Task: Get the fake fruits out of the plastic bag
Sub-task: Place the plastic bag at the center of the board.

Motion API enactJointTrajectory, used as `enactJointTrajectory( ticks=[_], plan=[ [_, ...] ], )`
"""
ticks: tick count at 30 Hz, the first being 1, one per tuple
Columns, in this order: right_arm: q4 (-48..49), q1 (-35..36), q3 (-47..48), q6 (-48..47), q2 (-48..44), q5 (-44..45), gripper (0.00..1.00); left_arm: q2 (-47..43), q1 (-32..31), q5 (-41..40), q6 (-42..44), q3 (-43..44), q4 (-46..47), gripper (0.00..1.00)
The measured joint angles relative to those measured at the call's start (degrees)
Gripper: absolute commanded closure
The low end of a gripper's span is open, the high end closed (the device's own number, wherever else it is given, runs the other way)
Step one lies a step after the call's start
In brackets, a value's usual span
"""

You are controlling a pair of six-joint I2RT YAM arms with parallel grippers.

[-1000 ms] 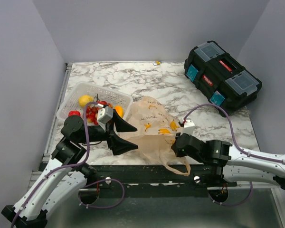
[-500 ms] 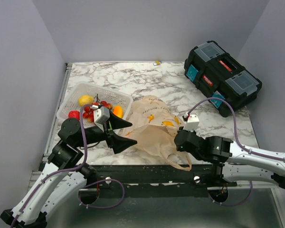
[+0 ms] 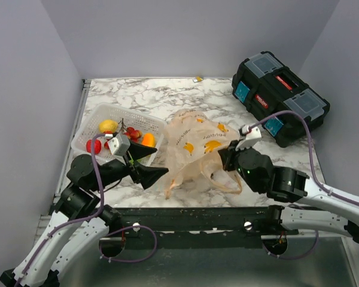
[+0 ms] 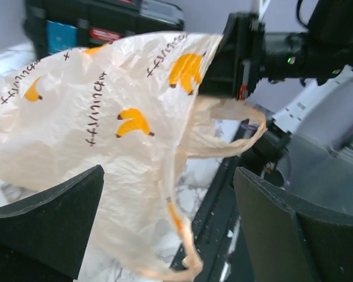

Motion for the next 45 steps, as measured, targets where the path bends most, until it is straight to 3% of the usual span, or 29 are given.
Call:
enactJointTrajectory(
  ticks=[6, 13, 17, 20, 24, 30, 39, 45],
  plan=[
    [2.0, -12.8, 19.9, -9.4, 15.4, -1.0, 0.99, -4.7, 0.0, -11.5, 0.3, 0.0, -1.6, 0.08],
    [6.2, -29.5, 23.6, -17.6, 23.8, -15.0, 0.99, -7.8, 0.0, -18.5, 0.9, 0.0, -4.3, 0.08],
    [7.5, -35.4, 28.7, -18.8, 30.6, -21.8, 0.99, -7.8, 0.0, -19.8, 1.0, 0.2, -6.3, 0.07],
    [7.8, -37.3, 32.6, -19.1, 35.1, -24.3, 0.99, -7.9, 0.0, -20.7, 1.1, 0.5, -7.5, 0.07],
    [7.7, -38.7, 36.5, -19.3, 38.9, -25.2, 0.91, -8.2, 0.0, -23.2, 1.4, 1.4, -10.1, 0.04],
    [8.6, -39.4, 36.9, -19.8, 40.1, -25.2, 0.9, -8.9, 0.0, -28.1, 1.6, 2.0, -13.3, 0.02],
    [10.5, -39.4, 25.2, -19.3, 42.2, -25.4, 0.86, -9.1, 0.0, -30.0, 1.7, 2.0, -14.1, 0.02],
    [10.4, -39.4, 18.6, -18.5, 42.2, -26.8, 0.68, -8.5, 0.0, -30.1, 1.6, 2.0, -14.1, 0.02]
  ],
)
